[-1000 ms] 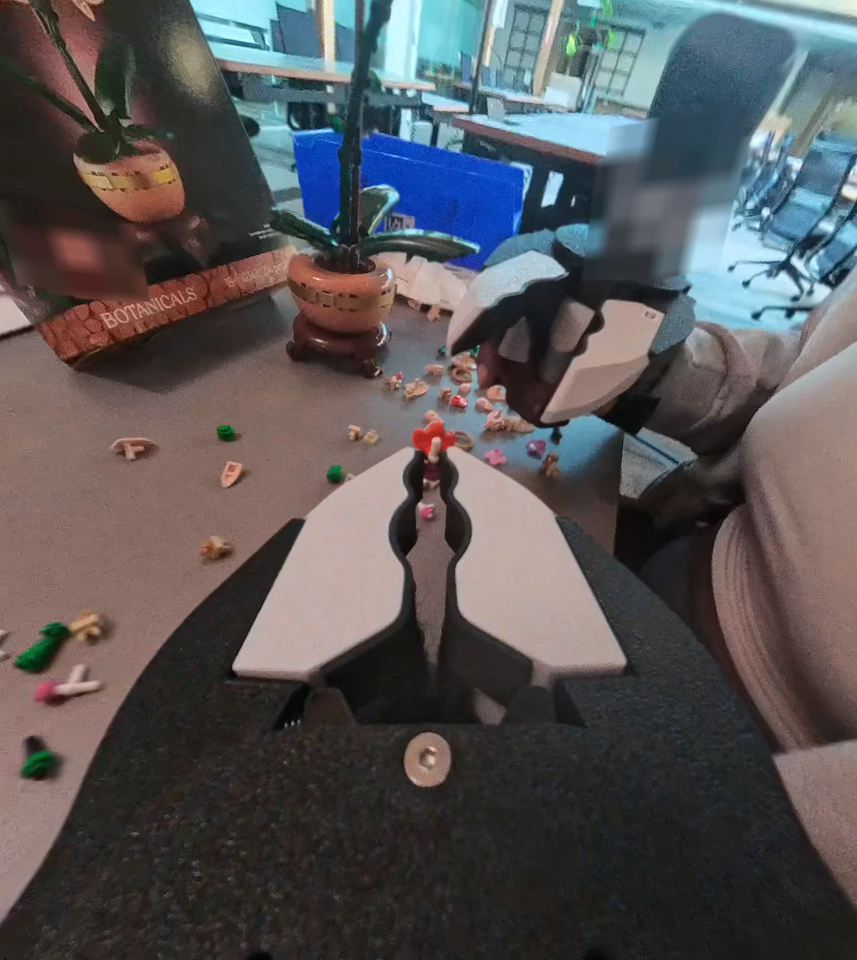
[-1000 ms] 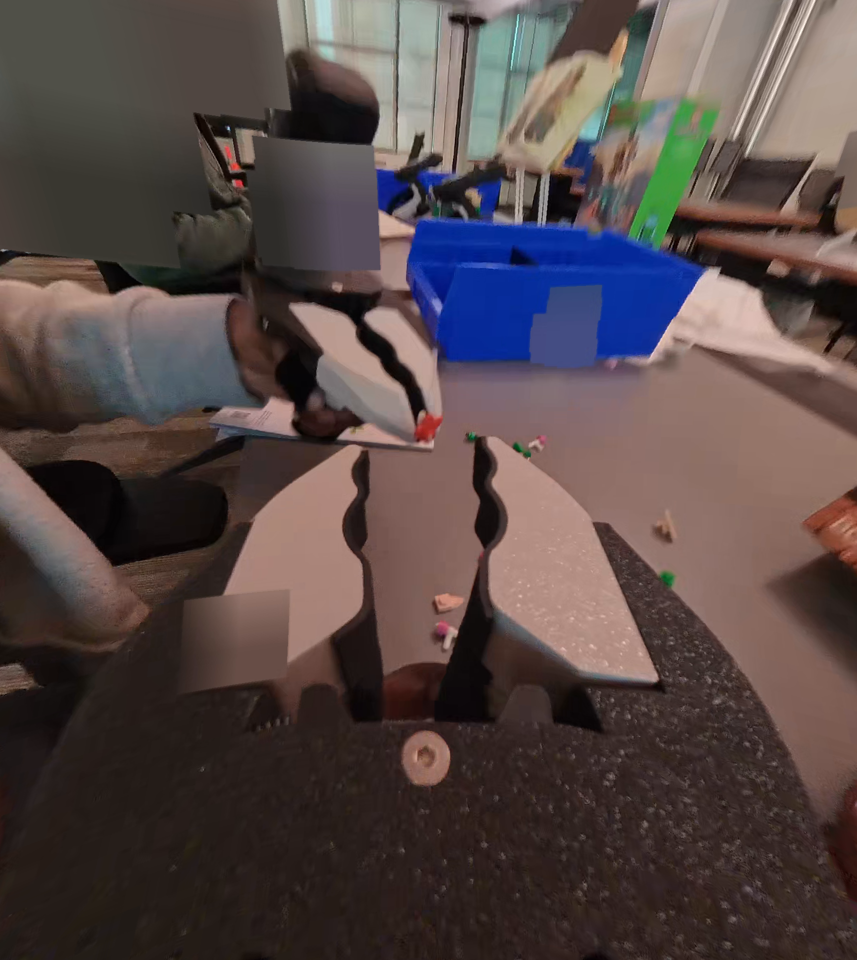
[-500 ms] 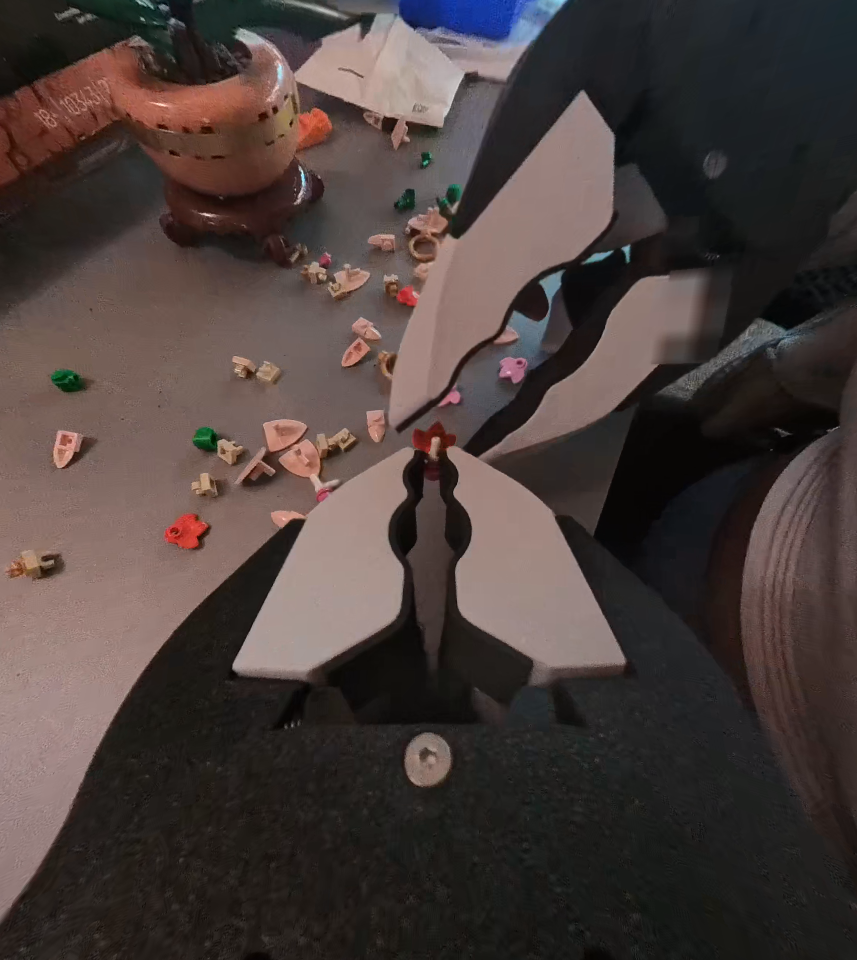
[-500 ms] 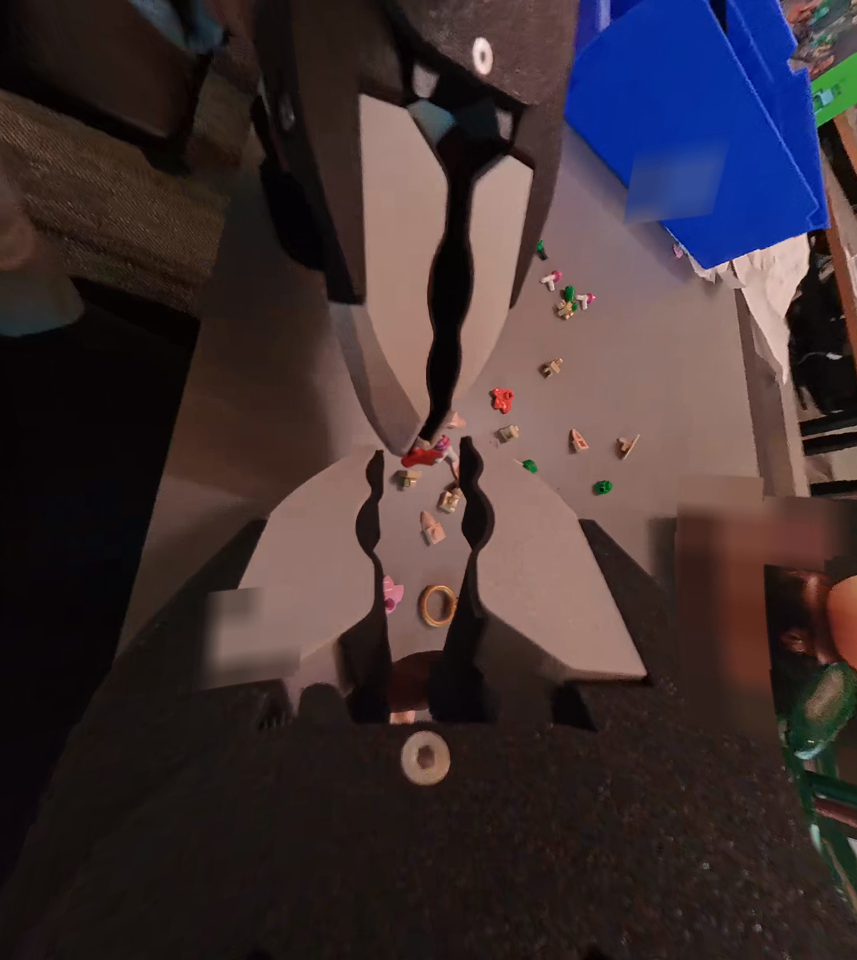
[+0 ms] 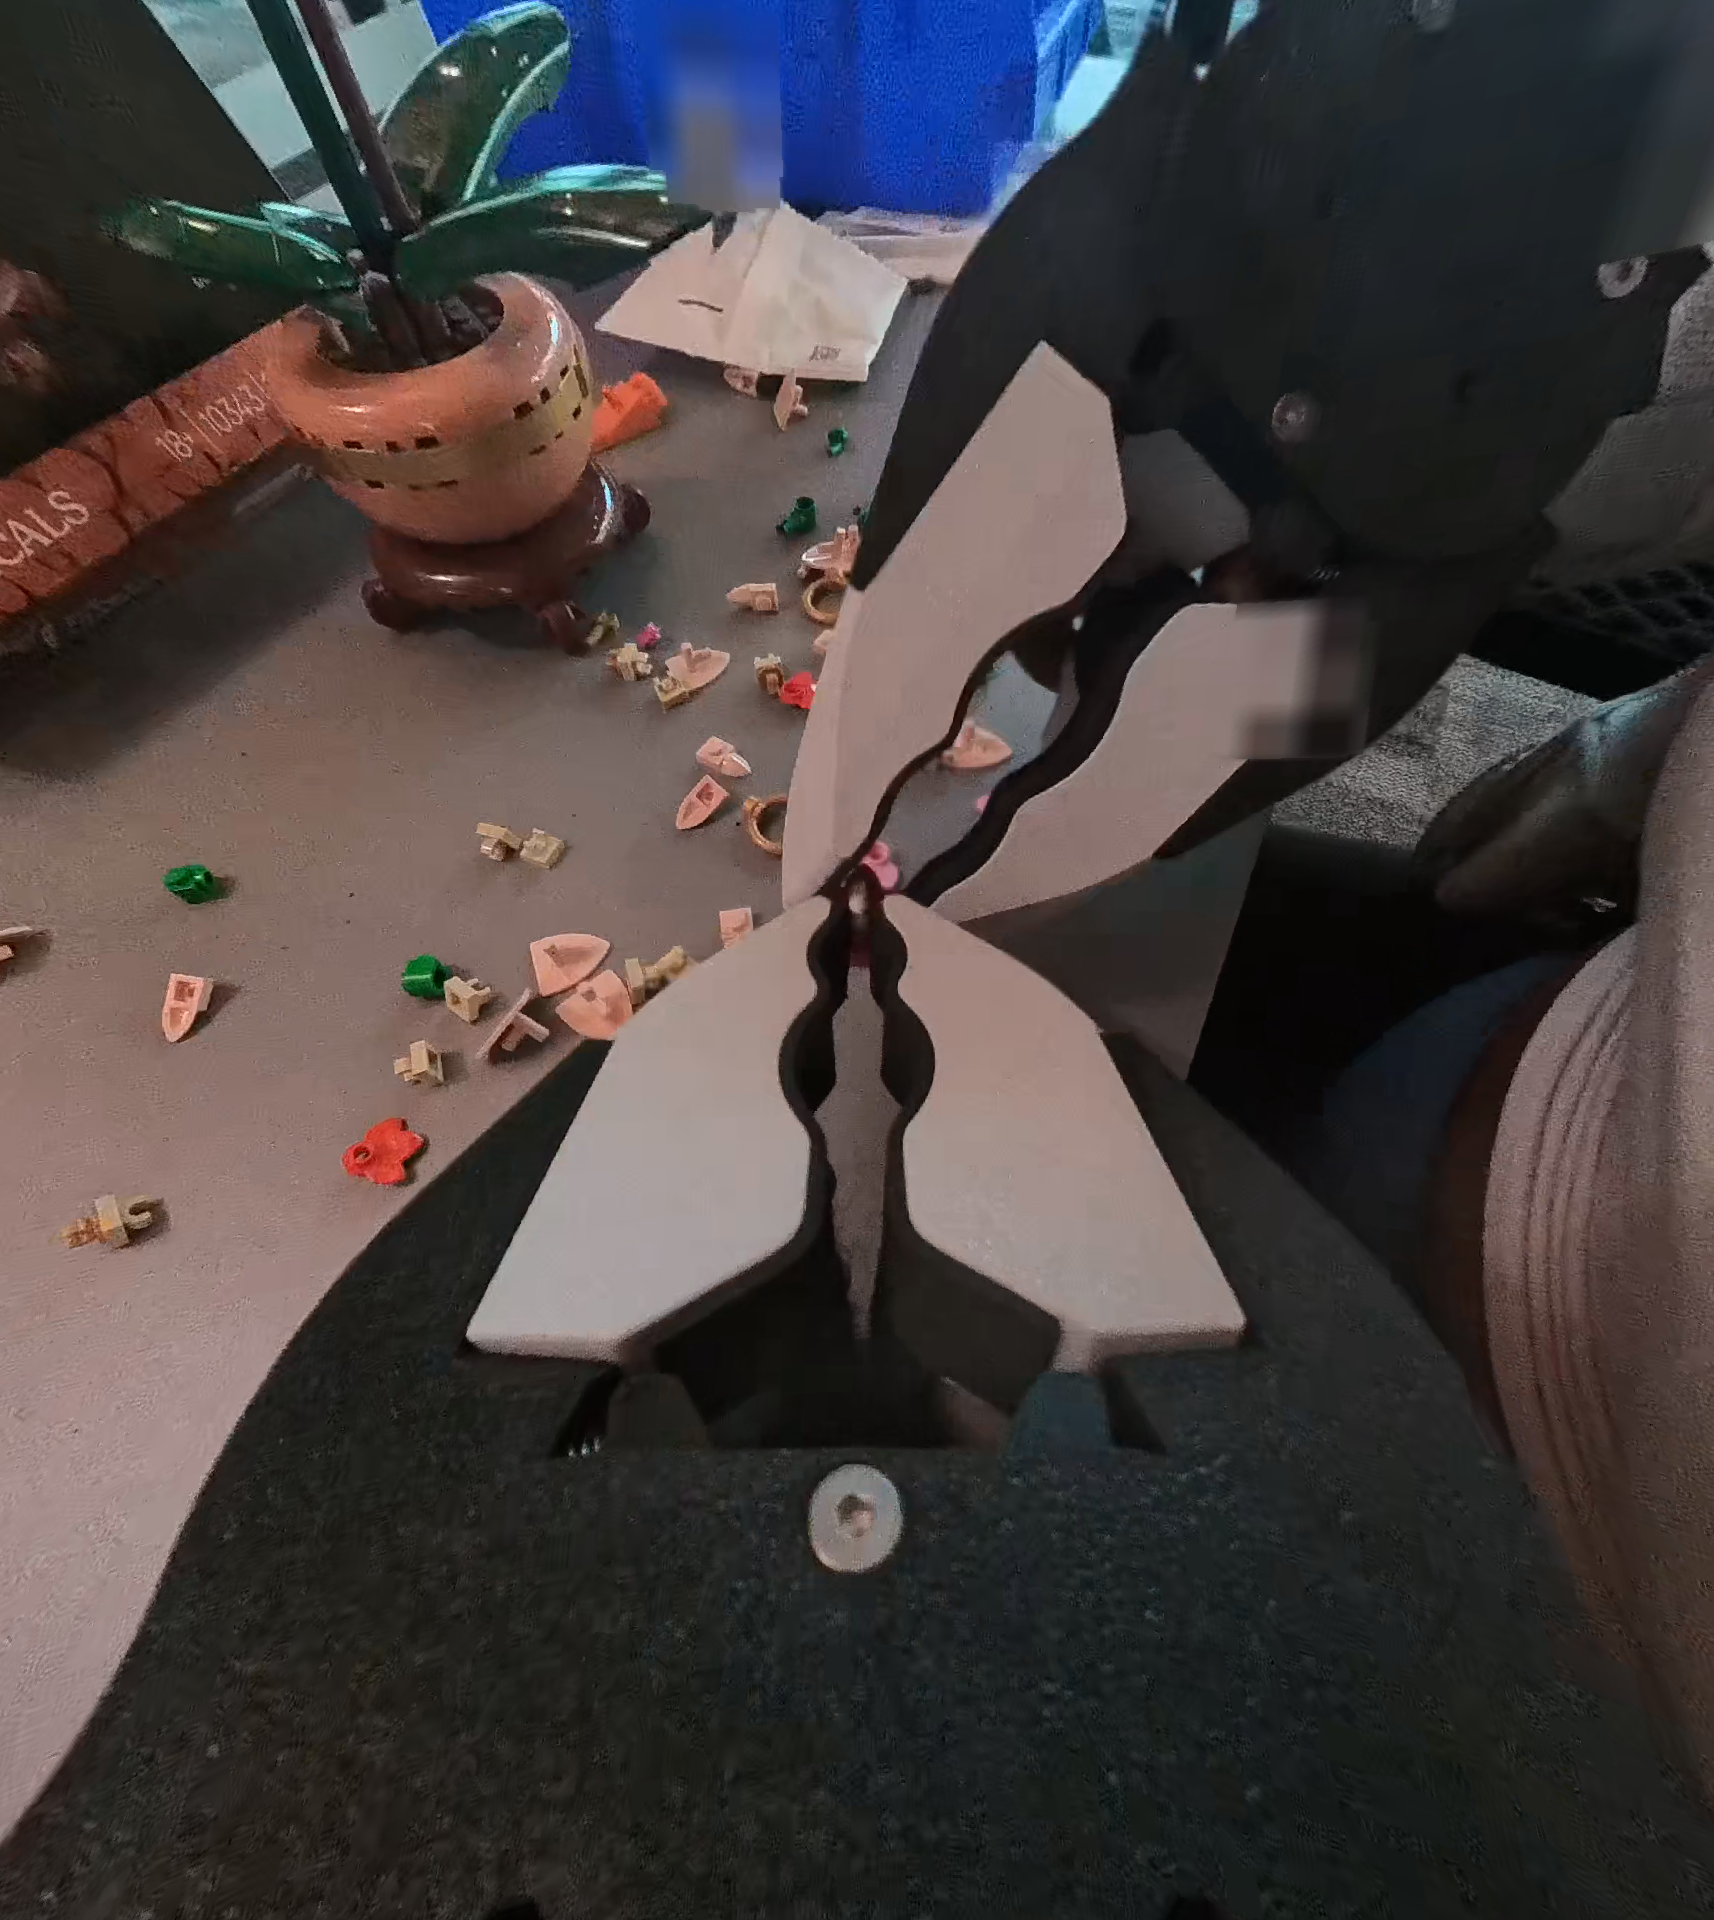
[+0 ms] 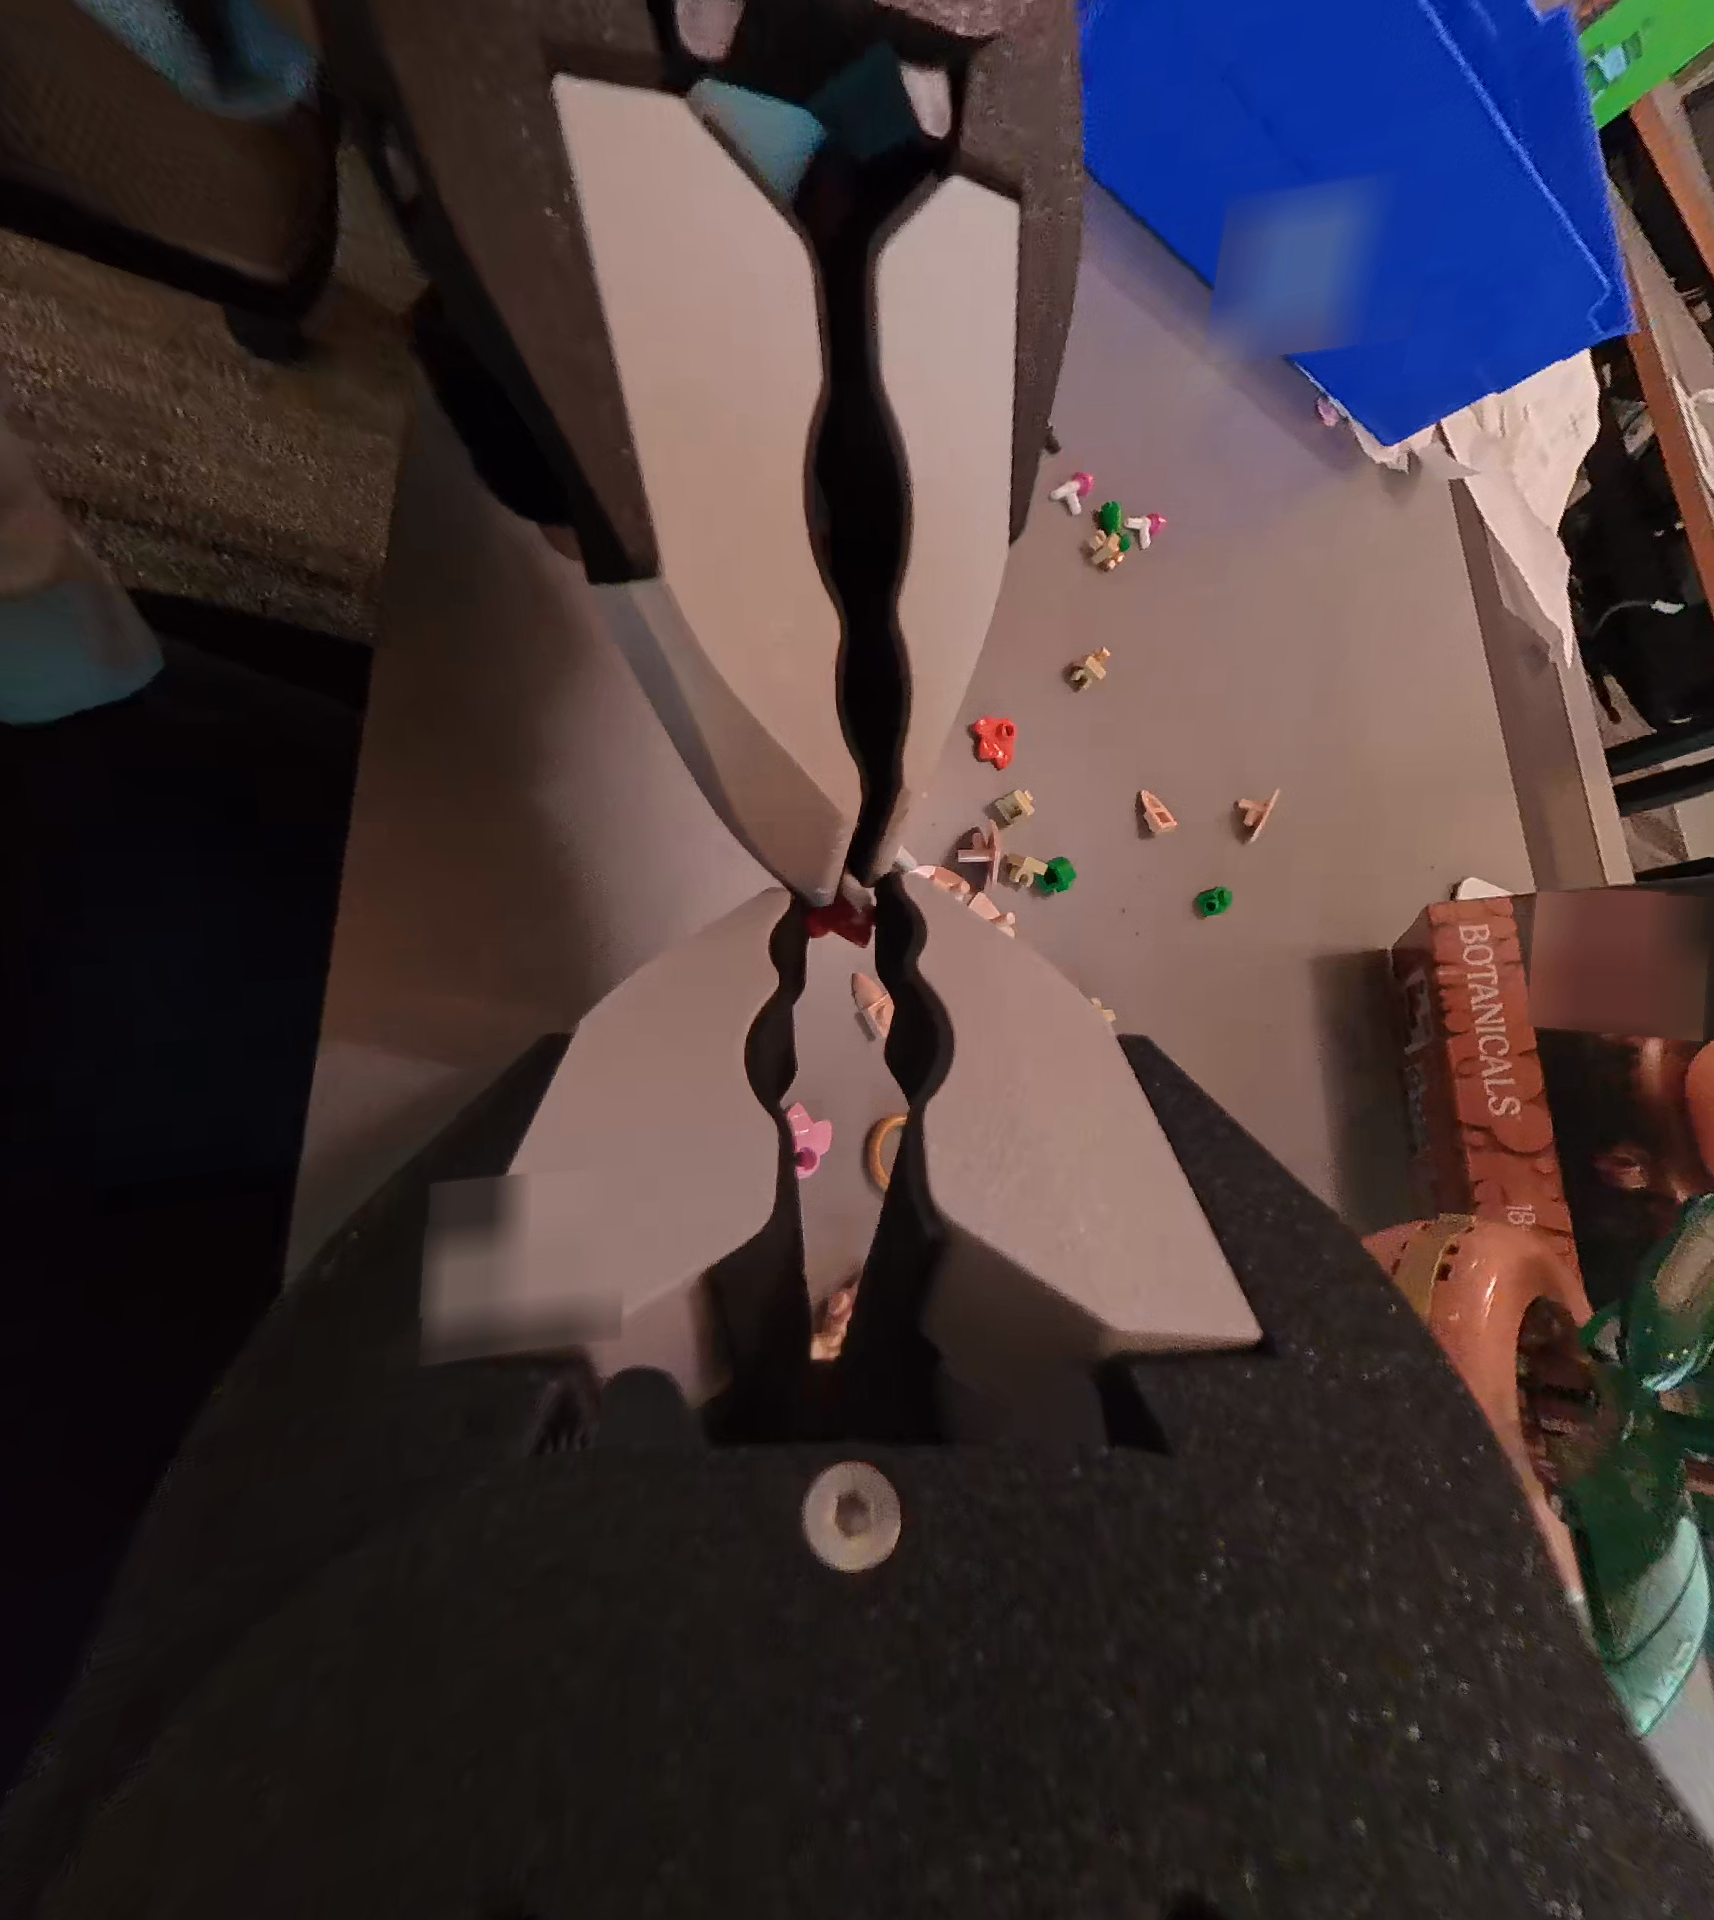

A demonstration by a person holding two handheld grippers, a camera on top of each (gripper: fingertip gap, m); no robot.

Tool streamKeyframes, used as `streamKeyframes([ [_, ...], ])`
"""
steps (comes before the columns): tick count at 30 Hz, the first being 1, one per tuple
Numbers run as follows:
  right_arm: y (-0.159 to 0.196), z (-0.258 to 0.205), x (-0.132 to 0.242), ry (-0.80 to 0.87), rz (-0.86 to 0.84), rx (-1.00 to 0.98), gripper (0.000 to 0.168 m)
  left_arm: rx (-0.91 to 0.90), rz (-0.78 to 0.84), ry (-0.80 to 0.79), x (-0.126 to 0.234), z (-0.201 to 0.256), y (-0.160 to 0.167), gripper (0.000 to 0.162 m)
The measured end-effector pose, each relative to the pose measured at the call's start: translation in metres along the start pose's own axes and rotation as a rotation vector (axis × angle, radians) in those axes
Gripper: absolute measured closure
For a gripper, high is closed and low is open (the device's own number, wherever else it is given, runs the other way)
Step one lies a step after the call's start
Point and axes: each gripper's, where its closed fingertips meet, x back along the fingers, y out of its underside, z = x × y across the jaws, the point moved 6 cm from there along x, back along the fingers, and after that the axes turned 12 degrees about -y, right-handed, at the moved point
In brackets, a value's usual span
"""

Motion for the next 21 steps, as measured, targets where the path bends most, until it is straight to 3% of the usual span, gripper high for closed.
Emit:
streamKeyframes([
  [11,-0.009,0.0,-0.003,0.064,-0.065,-0.042,0.157,0.018,0.171,-0.074,0.008,0.0,0.001,0.162],
  [13,0.026,0.0,-0.02,0.053,-0.343,-0.058,0.157,0.148,0.434,0.04,0.03,0.004,-0.029,0.162],
  [14,0.026,0.002,-0.019,0.083,-0.257,-0.036,0.16,0.122,0.481,-0.02,0.038,-0.002,-0.04,0.162],
  [15,0.015,0.012,-0.006,0.152,-0.168,-0.081,0.16,0.041,0.417,-0.165,0.036,-0.016,-0.035,0.162],
  [16,0.0,0.022,0.012,0.221,-0.076,-0.088,0.16,0.062,0.347,-0.207,0.032,-0.03,-0.021,0.162],
  [18,-0.003,0.032,0.023,0.222,-0.005,-0.166,0.16,0.149,0.295,-0.188,0.026,-0.044,0.002,0.162],
  [21,0.005,0.033,0.021,0.207,0.061,-0.221,0.16,0.146,0.28,-0.193,0.023,-0.045,0.006,0.162],
])
